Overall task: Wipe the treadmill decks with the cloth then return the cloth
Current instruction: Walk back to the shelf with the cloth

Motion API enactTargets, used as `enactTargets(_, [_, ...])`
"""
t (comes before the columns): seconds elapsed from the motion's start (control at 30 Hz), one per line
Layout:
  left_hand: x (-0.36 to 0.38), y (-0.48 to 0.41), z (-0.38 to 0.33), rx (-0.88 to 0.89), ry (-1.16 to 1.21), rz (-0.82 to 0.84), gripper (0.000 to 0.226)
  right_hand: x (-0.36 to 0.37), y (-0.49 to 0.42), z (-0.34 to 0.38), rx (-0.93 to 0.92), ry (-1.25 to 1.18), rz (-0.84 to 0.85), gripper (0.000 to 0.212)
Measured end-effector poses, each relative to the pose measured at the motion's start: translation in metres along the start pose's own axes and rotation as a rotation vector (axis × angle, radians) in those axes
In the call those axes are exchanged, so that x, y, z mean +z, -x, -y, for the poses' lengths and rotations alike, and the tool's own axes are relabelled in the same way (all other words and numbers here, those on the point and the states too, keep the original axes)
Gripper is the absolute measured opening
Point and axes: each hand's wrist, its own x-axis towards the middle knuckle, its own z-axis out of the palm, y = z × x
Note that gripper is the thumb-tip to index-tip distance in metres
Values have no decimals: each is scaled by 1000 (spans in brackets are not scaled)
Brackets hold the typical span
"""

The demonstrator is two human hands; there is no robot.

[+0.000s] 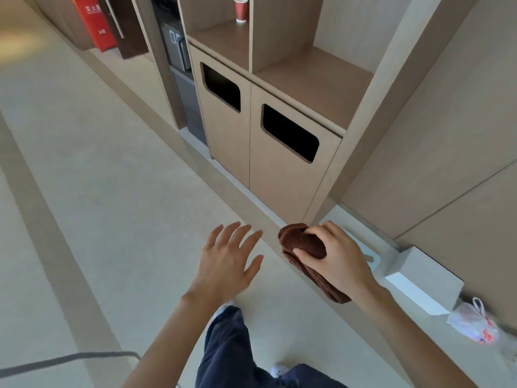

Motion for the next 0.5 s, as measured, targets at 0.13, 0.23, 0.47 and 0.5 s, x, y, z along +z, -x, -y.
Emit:
enactTargets(0.13, [-9,-55,53,74,5,32,43,14,-58,17,57,-8,-56,34])
enactTargets(0.23, [-15,-92,88,157,-11,25,43,21,-95,31,107,-10,-93,33])
enactTargets(0.47, [-14,-174,143,307,-9,8,41,28,-165,27,199,20,-177,37])
enactTargets(0.5, [-12,-186,147,331,-11,7,41,28,-175,23,211,27,-182,37])
